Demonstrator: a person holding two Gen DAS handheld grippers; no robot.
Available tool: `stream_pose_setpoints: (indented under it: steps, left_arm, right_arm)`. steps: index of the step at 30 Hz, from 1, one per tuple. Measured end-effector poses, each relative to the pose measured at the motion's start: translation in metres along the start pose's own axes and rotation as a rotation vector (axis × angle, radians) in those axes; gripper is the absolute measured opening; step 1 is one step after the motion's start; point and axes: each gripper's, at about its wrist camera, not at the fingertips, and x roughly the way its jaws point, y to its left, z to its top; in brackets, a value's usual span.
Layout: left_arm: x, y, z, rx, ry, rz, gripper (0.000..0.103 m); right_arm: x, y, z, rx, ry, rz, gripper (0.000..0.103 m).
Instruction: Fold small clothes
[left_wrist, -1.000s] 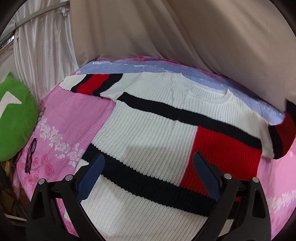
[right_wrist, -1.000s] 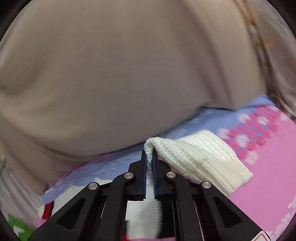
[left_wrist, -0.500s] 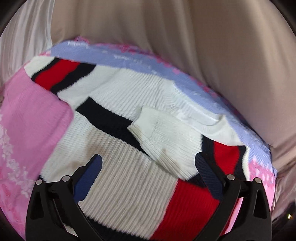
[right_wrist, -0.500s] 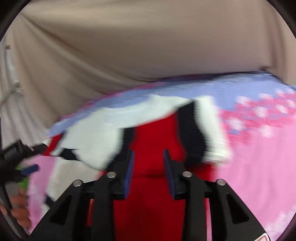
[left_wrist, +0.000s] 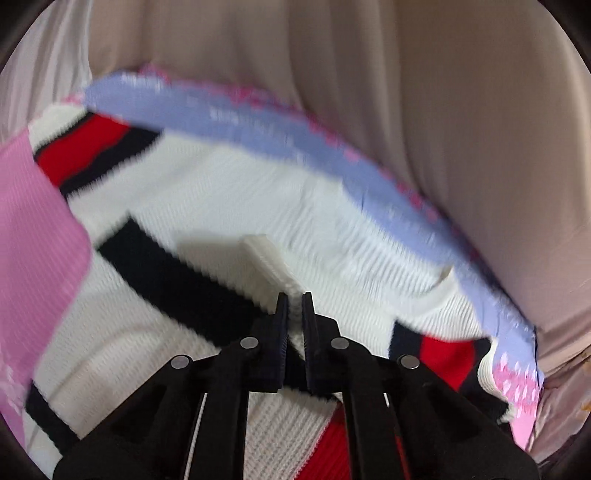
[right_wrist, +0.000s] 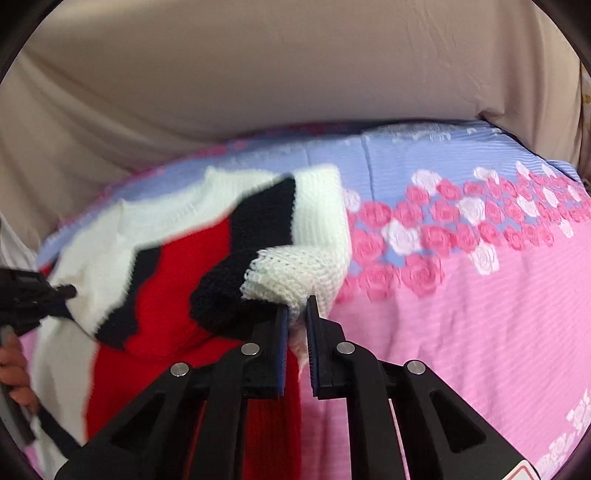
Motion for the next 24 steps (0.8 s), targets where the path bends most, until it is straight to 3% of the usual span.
stream_pose_setpoints:
  steps: [2, 4, 7, 11, 14, 15, 17, 18, 19, 21, 24]
  left_arm:
    - [0.002, 0.002, 0.004, 0.017, -0.032, 0.054, 0.007]
    - [0.025, 0.007, 0.0, 0.038, 0.035, 0.101, 0.007]
    - [0.046, 0.021, -0.011, 0.046, 0.113, 0.144, 0.007]
    - [0.037, 0.026, -0.02, 0.065, 0.091, 0.141, 0.007]
    - [0.034, 0.025, -0.024, 0.064, 0.092, 0.143, 0.008]
    - [0.035, 0.027, -0.024, 0.06, 0.095, 0.142, 0.009]
    - [0.03, 0.032, -0.021, 0.03, 0.109, 0.127, 0.01]
    - [0.026, 0.042, -0.016, 0.006, 0.108, 0.113, 0.013]
    - [0.018, 0.055, -0.011, -0.025, 0.092, 0.093, 0.016]
    - [0.004, 0.083, 0.003, -0.088, 0.052, 0.097, 0.041]
    - [-0.01, 0.142, 0.033, -0.216, -0.013, 0.148, 0.049]
  right_arm:
    - [-0.021, -0.001, 0.011, 0.025, -0.078, 0.014, 0.008]
    - [-0.025, -0.005, 0.009, 0.037, -0.102, 0.002, 0.008]
    - [0.025, -0.016, -0.013, 0.018, 0.086, -0.091, 0.009]
    - [-0.007, -0.022, -0.009, 0.097, 0.007, -0.047, 0.009]
    - [-0.032, -0.007, -0.004, 0.071, -0.086, -0.037, 0.009]
    - [-0.027, -0.001, -0.003, 0.043, -0.074, -0.035, 0.009]
    - [0.007, 0.012, -0.009, -0.026, 0.036, -0.085, 0.009]
    - [0.022, 0.015, -0.012, -0.052, 0.079, -0.104, 0.006]
    - [0.021, 0.022, -0.014, -0.087, 0.046, -0.129, 0.006]
    - [0.007, 0.036, -0.009, -0.107, 0.038, -0.132, 0.008]
    - [-0.036, 0.06, -0.013, -0.118, -0.034, -0.065, 0.012]
